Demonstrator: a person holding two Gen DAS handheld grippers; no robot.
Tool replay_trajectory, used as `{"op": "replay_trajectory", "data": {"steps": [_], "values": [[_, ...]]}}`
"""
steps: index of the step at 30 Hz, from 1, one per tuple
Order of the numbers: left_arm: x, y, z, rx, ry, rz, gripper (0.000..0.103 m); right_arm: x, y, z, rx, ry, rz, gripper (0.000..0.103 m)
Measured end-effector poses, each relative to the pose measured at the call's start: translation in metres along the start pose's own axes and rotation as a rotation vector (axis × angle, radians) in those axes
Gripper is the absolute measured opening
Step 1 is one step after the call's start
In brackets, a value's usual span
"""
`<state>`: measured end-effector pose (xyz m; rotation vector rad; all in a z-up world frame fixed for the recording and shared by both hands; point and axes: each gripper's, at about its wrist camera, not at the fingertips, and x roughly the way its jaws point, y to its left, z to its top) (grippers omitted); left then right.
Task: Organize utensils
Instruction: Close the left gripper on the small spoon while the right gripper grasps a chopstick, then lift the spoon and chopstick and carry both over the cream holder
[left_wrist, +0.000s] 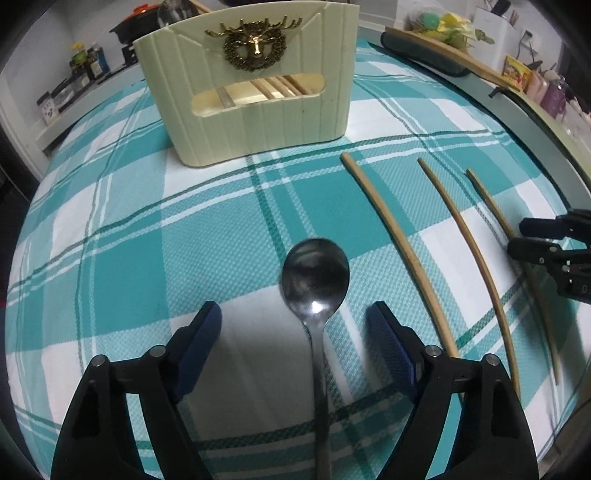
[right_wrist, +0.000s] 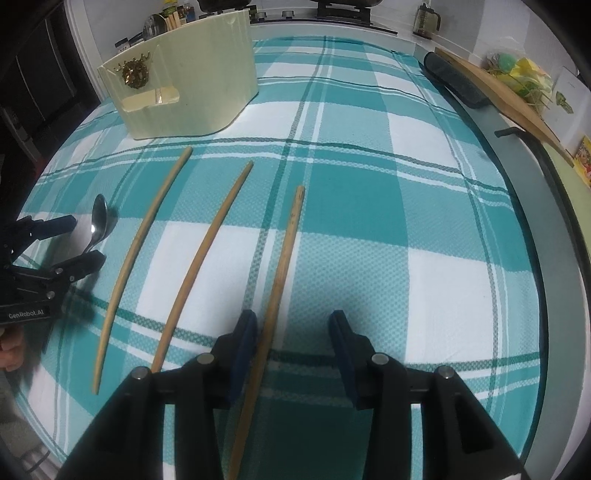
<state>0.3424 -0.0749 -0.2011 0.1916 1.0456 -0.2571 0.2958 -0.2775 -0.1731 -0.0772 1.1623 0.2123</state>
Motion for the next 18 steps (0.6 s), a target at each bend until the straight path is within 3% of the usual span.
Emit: {"op": "replay_trajectory", "data": {"steps": [1, 3, 5, 6, 7, 8, 12, 18], "values": [[0.001, -0.002, 0.003, 0.002, -0.001, -0.006, 0.074, 0.002, -0.001, 0.006, 0.001, 0.0, 0.0, 0.042], [0.001, -0.004, 0.007, 0.005, -0.006, -0.019, 0.052, 0.009, -0.002, 0.02, 0.003, 0.001, 0.005, 0.042], [0.0, -0.006, 0.009, 0.021, -0.019, -0.024, 0.036, 0.015, -0.001, 0.034, -0.002, -0.012, 0.003, 0.042], [0.0, -0.006, 0.011, 0.025, -0.021, -0.026, 0.036, 0.019, 0.0, 0.04, -0.004, -0.009, 0.005, 0.04], [0.0, -0.005, 0.011, 0.022, -0.027, -0.031, 0.036, 0.021, 0.002, 0.045, -0.011, -0.015, -0.008, 0.031], [-0.001, -0.004, 0.011, 0.021, -0.034, -0.037, 0.036, 0.022, 0.004, 0.05, -0.023, -0.022, -0.027, 0.009], [-0.022, 0.002, 0.011, 0.006, -0.094, -0.058, 0.036, 0.02, -0.002, 0.057, 0.034, -0.031, 0.037, 0.006], [-0.084, 0.016, 0.012, -0.028, -0.226, -0.094, 0.036, -0.037, 0.0, 0.047, 0.076, -0.175, 0.097, 0.006]]}}
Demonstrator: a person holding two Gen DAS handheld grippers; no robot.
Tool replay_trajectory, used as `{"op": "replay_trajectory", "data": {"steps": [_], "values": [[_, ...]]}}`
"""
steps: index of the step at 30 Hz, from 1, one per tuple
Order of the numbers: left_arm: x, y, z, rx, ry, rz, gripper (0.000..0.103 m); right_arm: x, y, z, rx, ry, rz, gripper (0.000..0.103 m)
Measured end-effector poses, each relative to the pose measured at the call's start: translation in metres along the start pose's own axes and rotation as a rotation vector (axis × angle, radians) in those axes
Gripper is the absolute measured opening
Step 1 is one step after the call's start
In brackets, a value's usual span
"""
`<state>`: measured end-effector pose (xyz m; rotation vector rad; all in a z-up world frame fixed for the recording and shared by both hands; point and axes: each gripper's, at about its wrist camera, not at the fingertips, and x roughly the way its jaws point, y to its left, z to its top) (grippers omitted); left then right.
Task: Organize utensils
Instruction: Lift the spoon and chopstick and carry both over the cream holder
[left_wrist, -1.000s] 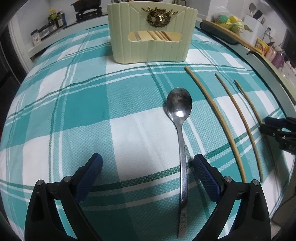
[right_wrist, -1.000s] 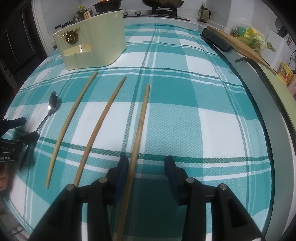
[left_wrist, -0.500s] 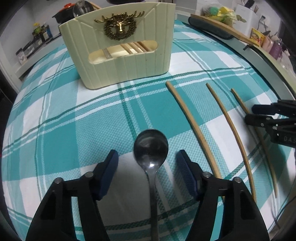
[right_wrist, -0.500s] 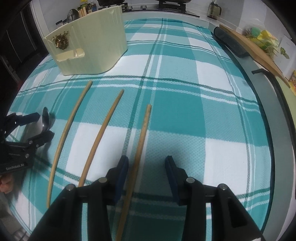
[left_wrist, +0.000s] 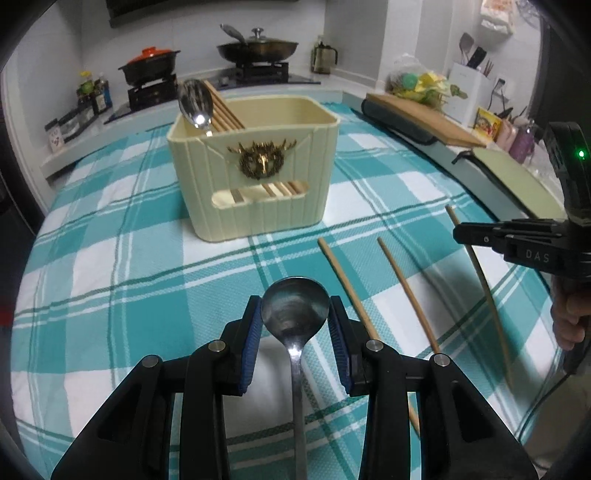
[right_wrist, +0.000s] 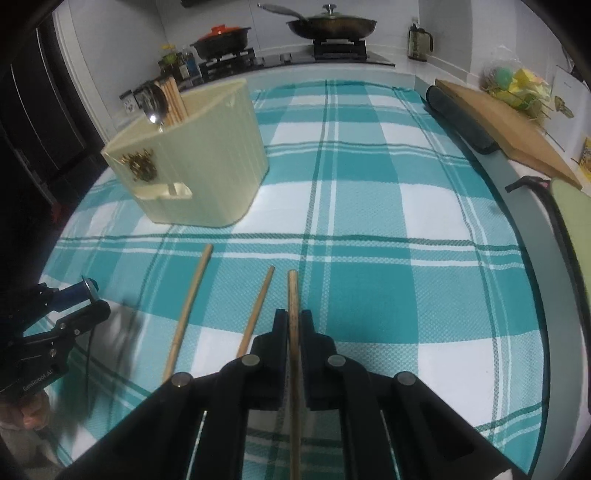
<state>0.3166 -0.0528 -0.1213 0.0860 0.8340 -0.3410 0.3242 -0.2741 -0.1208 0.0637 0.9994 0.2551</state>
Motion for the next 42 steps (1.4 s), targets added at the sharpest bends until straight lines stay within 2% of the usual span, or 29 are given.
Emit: {"op": "replay_trajectory", "data": {"steps": [8, 17, 26, 34, 42], "values": [[-0.077, 0.003, 0.0, -0.029, -0.155, -0.017, 0.035, -0.096, 0.029, -0.011, -0.015, -0.207, 0.034, 0.006], [-0.109, 0.006, -0.008, -0.066, -0.213, -0.013, 0.035, -0.149, 0.055, -0.03, -0.08, -0.35, -0.001, 0.006], [-0.115, 0.005, -0.011, -0.065, -0.205, 0.039, 0.035, -0.166, 0.057, -0.037, -0.072, -0.387, 0.014, 0.006], [-0.122, 0.004, -0.016, -0.056, -0.201, 0.065, 0.035, -0.172, 0.06, -0.046, -0.07, -0.384, 0.013, 0.006], [-0.146, 0.019, -0.007, -0.087, -0.225, 0.019, 0.035, -0.177, 0.064, -0.045, -0.087, -0.376, 0.006, 0.006]]}}
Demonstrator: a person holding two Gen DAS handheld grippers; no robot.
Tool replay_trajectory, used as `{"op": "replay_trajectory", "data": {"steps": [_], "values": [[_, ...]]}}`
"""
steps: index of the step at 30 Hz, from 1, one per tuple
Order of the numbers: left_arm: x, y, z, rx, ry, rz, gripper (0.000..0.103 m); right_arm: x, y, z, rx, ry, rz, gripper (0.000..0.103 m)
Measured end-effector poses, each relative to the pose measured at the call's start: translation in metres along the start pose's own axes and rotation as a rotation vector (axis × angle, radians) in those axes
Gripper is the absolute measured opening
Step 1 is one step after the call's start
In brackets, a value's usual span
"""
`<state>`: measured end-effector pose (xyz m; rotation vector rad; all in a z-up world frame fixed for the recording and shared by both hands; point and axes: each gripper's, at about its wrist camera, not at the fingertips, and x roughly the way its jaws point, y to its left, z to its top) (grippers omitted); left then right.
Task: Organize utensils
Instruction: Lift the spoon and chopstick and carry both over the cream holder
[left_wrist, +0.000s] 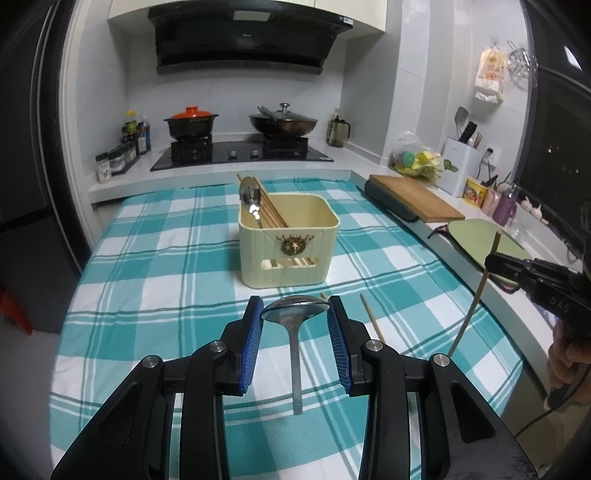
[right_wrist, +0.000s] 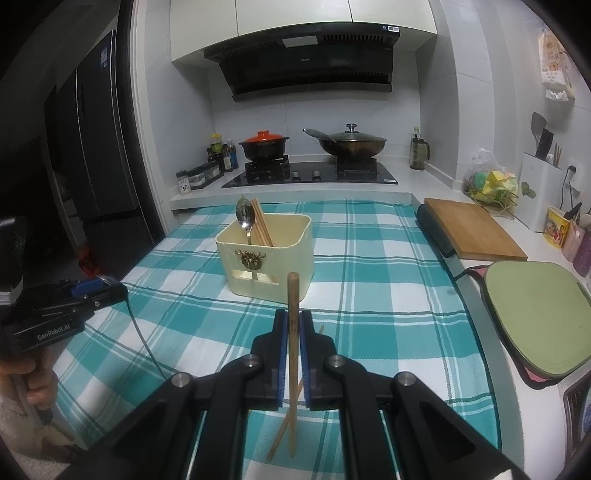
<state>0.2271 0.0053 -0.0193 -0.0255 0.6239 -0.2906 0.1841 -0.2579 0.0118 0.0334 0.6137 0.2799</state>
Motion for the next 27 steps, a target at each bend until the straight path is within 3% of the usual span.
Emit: {"op": "replay_trajectory", "data": {"steps": [7, 12, 19, 22, 27], "values": [[-0.022, 0.026, 0.054, -0.04, -0.056, -0.047, 0.035, 0.01, 0.0, 0.039, -0.03, -0.008, 0.022, 0.006], [-0.024, 0.038, 0.116, -0.054, -0.148, -0.055, 0.035, 0.018, 0.007, 0.096, -0.065, -0.098, 0.035, 0.006], [0.028, 0.047, 0.193, -0.079, -0.244, -0.019, 0.035, 0.054, 0.011, 0.184, -0.055, -0.251, 0.076, 0.006], [0.073, 0.05, 0.203, -0.084, -0.219, 0.008, 0.035, 0.09, 0.01, 0.207, -0.045, -0.261, 0.1, 0.006], [0.159, 0.057, 0.195, -0.115, -0.048, -0.002, 0.035, 0.163, 0.011, 0.214, -0.073, -0.191, 0.125, 0.006]]}}
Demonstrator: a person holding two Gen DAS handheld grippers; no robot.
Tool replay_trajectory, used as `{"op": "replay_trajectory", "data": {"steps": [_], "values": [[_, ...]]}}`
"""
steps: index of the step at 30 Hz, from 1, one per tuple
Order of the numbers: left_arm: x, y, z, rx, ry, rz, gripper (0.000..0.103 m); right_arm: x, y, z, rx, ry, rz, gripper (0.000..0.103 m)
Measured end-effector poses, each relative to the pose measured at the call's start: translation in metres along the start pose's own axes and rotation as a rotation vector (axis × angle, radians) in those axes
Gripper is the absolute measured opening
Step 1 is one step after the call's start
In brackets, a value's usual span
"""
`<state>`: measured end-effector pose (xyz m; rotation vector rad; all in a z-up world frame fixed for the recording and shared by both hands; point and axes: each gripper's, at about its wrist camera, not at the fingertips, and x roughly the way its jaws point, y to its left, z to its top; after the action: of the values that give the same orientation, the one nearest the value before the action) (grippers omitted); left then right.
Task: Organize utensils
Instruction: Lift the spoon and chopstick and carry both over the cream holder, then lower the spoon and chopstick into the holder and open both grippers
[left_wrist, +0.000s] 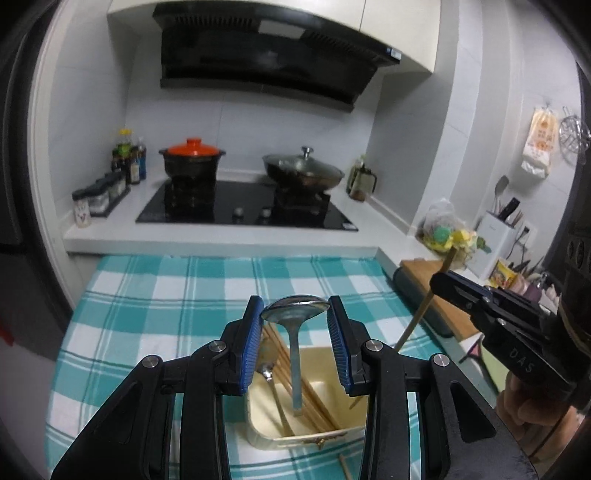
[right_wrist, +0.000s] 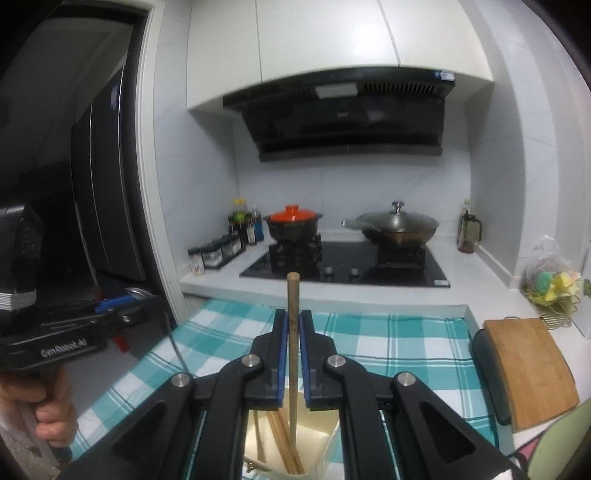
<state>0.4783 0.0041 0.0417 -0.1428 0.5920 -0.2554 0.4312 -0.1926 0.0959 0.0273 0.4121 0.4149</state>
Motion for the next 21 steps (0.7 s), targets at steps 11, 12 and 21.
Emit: {"op": "replay_trajectory", "data": {"steps": [11, 12, 21], "values": [[0.103, 0.011, -0.041, -0.034, 0.259, 0.046, 0.038, 0.123, -0.021, -0.055, 0.054, 0.347, 0.01, 0.008], [0.103, 0.012, -0.041, -0.038, 0.26, 0.05, 0.043, 0.126, -0.026, -0.057, 0.069, 0.35, 0.011, 0.01], [0.025, 0.02, -0.065, 0.022, 0.231, 0.078, 0.075, 0.083, -0.031, -0.065, 0.105, 0.321, -0.014, 0.037]]}}
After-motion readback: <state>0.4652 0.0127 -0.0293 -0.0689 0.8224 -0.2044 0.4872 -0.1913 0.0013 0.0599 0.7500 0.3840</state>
